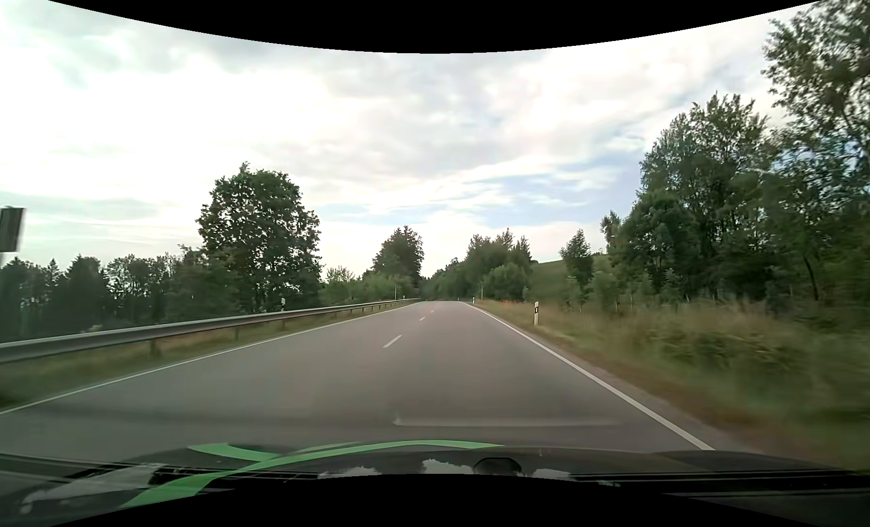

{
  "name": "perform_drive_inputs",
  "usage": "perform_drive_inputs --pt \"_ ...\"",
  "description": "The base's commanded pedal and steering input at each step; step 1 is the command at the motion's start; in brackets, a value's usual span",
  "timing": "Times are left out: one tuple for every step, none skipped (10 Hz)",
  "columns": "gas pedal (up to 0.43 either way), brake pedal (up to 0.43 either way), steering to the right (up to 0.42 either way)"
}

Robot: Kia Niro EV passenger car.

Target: Follow the waypoints while adhering to traffic rules and regulations

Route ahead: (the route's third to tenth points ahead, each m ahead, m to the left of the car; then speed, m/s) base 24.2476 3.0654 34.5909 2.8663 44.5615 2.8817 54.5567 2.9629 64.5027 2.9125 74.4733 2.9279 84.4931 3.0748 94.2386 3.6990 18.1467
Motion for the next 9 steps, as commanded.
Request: perform_drive_inputs --pt "0.35 0.0 -0.006" --pt "0.35 0.0 -0.006" --pt "0.358 0.0 -0.006" --pt "0.358 0.0 -0.006" --pt "0.358 0.0 -0.006" --pt "0.358 0.0 -0.006" --pt "0.358 0.0 -0.006" --pt "0.358 0.0 -0.006" --pt "0.35 0.0 -0.006"
